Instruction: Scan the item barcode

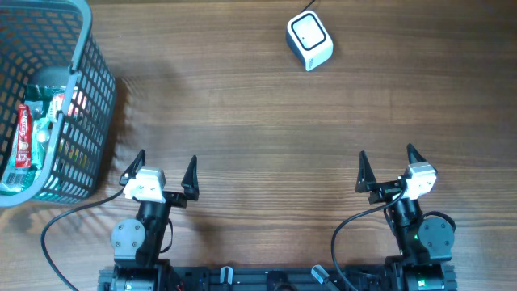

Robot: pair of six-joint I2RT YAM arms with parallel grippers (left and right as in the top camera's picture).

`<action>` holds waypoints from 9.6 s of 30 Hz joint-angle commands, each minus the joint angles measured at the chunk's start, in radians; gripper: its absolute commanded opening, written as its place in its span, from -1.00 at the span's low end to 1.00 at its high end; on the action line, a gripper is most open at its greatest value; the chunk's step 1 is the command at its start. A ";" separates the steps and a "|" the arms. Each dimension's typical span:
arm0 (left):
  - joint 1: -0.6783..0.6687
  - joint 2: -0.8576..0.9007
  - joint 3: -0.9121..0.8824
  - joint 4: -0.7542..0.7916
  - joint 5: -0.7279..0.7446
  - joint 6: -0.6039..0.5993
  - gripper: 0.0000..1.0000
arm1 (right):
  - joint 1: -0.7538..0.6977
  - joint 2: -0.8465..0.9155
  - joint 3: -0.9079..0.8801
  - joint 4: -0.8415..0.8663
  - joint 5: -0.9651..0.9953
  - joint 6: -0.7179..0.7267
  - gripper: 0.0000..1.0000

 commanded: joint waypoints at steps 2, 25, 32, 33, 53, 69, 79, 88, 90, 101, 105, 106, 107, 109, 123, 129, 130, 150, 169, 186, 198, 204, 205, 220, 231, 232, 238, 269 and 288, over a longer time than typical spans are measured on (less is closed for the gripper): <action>0.006 0.020 -0.001 -0.011 -0.005 0.008 1.00 | -0.004 0.023 -0.001 0.004 -0.015 -0.012 1.00; 0.006 0.020 -0.001 -0.011 -0.005 0.008 1.00 | -0.004 0.023 -0.001 0.004 -0.015 -0.012 0.99; 0.006 0.020 -0.001 -0.011 -0.005 0.008 1.00 | -0.004 0.023 -0.001 0.004 -0.015 -0.012 0.99; 0.006 0.020 -0.001 -0.011 -0.005 0.008 1.00 | -0.004 0.023 -0.001 0.004 -0.015 -0.012 0.99; 0.006 0.020 -0.001 -0.011 -0.005 0.008 1.00 | -0.004 0.023 -0.001 0.004 -0.015 -0.012 0.99; 0.006 0.020 -0.001 -0.011 -0.005 0.008 1.00 | -0.004 0.023 -0.001 0.004 -0.015 -0.012 0.99; 0.006 0.020 -0.001 -0.011 -0.005 0.008 1.00 | -0.004 0.023 -0.001 0.004 -0.015 -0.012 0.99; 0.006 0.020 -0.001 -0.011 -0.005 0.008 1.00 | -0.004 0.023 -0.001 0.004 -0.015 -0.012 0.99; 0.006 0.020 -0.001 -0.011 -0.005 0.008 1.00 | -0.004 0.023 -0.001 0.004 -0.015 -0.012 0.99; 0.006 0.020 -0.001 -0.011 -0.005 0.008 1.00 | -0.004 0.023 -0.001 0.004 -0.015 -0.012 1.00; 0.006 0.020 -0.001 -0.011 -0.005 0.008 1.00 | -0.004 0.023 -0.001 0.004 -0.015 -0.012 1.00; 0.006 0.020 -0.001 -0.011 -0.005 0.008 1.00 | -0.004 0.023 -0.001 0.004 -0.015 -0.012 1.00; 0.006 0.020 -0.001 -0.011 -0.005 0.008 1.00 | -0.004 0.023 -0.001 0.004 -0.015 -0.012 1.00; 0.006 0.020 -0.001 -0.011 -0.005 0.008 1.00 | -0.004 0.023 -0.001 0.004 -0.015 -0.012 1.00; 0.006 0.020 -0.001 -0.011 -0.005 0.008 1.00 | -0.004 0.023 -0.001 0.004 -0.015 -0.012 0.99; 0.006 0.020 -0.001 -0.011 -0.005 0.008 1.00 | -0.004 0.023 -0.001 0.004 -0.015 -0.012 0.98; 0.006 0.020 -0.001 -0.011 -0.005 0.008 1.00 | -0.004 0.023 -0.001 0.004 -0.015 -0.012 0.99; 0.006 0.020 -0.001 -0.011 -0.005 0.008 1.00 | -0.004 0.023 -0.001 0.004 -0.015 -0.012 1.00; 0.006 0.020 -0.001 -0.011 -0.005 0.008 1.00 | -0.004 0.023 -0.001 0.004 -0.015 -0.012 0.99; 0.006 0.020 -0.001 -0.011 -0.005 0.008 1.00 | -0.004 0.023 -0.001 0.004 -0.015 -0.012 0.99; 0.006 0.020 -0.001 -0.010 -0.002 0.008 1.00 | -0.004 0.023 -0.001 0.004 -0.015 -0.012 1.00; 0.006 0.020 -0.001 0.074 0.032 0.008 1.00 | -0.004 0.023 -0.001 0.004 -0.015 -0.012 0.99; 0.006 0.020 0.002 0.124 0.071 0.007 1.00 | -0.004 0.023 -0.001 0.004 -0.015 -0.012 0.99; 0.006 0.805 1.557 -0.890 0.045 0.088 1.00 | -0.004 0.023 -0.001 0.004 -0.015 -0.012 0.99; 0.013 1.305 2.103 -1.124 -0.114 0.143 1.00 | -0.004 0.023 -0.001 0.004 -0.015 -0.012 1.00; 0.024 1.321 2.103 -1.146 -0.190 0.132 1.00 | -0.004 0.023 -0.001 0.004 -0.015 -0.012 1.00; 0.218 1.412 2.103 -1.230 -0.333 -0.006 1.00 | -0.004 0.023 -0.001 0.004 -0.015 -0.012 0.99; 0.708 1.713 1.633 -1.103 -0.023 0.222 0.75 | -0.004 0.023 -0.001 0.004 -0.015 -0.012 0.99; 0.723 1.820 1.628 -1.126 -0.021 0.271 0.31 | -0.004 0.023 -0.001 0.004 -0.015 -0.012 1.00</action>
